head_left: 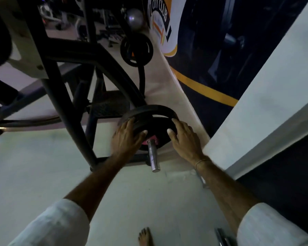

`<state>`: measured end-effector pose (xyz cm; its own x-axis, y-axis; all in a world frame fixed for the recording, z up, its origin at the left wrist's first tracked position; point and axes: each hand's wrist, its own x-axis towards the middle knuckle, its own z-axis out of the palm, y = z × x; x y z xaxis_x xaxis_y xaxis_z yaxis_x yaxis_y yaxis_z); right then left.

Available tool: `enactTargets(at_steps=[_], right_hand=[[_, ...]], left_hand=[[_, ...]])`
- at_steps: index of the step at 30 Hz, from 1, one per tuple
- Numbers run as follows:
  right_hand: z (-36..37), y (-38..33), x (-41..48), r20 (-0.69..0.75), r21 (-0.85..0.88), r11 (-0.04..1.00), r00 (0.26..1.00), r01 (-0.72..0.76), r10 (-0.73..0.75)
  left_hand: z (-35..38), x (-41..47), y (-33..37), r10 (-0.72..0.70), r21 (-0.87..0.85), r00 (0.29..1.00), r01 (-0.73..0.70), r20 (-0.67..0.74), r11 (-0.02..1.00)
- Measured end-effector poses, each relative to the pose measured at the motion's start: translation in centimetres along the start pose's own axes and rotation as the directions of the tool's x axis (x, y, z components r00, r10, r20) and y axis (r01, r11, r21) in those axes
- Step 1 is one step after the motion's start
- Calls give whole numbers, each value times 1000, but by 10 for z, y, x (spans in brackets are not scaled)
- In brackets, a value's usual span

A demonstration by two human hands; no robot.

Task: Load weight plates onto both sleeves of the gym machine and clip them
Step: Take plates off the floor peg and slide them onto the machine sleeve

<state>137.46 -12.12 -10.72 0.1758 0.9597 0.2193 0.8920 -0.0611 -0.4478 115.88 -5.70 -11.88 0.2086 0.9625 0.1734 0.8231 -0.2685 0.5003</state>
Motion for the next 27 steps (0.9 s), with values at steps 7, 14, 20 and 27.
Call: enactTargets(at_steps=[7,14,20,27], right_hand=[[100,80,44,145,98,991,987,-88,73],[248,162,84,176,302,939,978,-165,116],[309,176,92,-61,482,862,976,-154,209],[313,179,83,-56,564,815,978,-135,201]], left_hand=[[102,41,-41,-134,-62,986,141,96,988],[238,69,-113,-308,-235,944,328,117,915],[298,75,-117,-414,-432,895,313,-163,846],[307,69,-124,-420,-431,893,319,-162,844]])
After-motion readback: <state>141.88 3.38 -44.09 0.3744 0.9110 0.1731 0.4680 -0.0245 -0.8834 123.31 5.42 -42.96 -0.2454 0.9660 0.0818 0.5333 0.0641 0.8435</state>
